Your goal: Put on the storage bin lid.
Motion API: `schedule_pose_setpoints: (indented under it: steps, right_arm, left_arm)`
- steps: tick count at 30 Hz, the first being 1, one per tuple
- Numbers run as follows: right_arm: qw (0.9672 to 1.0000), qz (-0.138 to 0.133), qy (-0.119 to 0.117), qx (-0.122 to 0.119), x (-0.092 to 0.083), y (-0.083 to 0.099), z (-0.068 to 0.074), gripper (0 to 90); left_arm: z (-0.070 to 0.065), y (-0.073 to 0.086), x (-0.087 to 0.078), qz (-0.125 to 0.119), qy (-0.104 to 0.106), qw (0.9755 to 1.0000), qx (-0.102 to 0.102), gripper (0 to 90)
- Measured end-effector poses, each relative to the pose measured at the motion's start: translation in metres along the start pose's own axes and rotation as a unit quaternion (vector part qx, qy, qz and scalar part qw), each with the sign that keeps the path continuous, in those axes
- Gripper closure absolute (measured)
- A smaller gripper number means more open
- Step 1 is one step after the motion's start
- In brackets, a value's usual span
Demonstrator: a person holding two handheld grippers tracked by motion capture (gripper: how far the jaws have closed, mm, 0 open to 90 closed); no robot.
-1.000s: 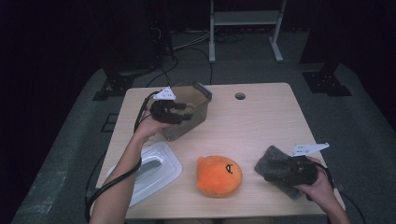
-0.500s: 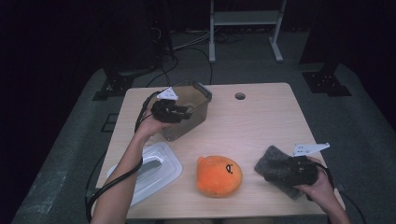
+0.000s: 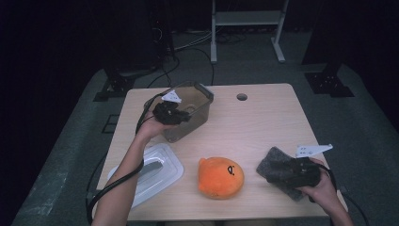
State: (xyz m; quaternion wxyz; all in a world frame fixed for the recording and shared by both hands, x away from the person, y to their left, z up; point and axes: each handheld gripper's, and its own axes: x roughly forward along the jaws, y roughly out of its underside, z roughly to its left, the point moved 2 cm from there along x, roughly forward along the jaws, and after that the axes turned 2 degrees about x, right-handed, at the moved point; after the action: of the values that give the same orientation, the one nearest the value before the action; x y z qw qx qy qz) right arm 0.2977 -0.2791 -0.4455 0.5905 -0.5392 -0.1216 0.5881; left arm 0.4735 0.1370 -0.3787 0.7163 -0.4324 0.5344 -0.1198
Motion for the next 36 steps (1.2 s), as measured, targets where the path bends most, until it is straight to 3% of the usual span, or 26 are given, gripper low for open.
schedule_pose_setpoints:
  steps: [17, 36]
  right_arm:
    - [1.0000, -0.001, 0.000, -0.002, -0.001, 0.000, 0.000, 30.1]
    - [1.0000, -0.001, 0.000, -0.001, -0.001, 0.001, 0.000, 30.1]
  left_arm:
    - [-0.011, -0.005, 0.004, 0.001, 0.014, 0.9997, 0.021, 79.8]
    - [-0.034, -0.016, 0.014, -0.001, 0.045, 0.9981, 0.043, 79.7]
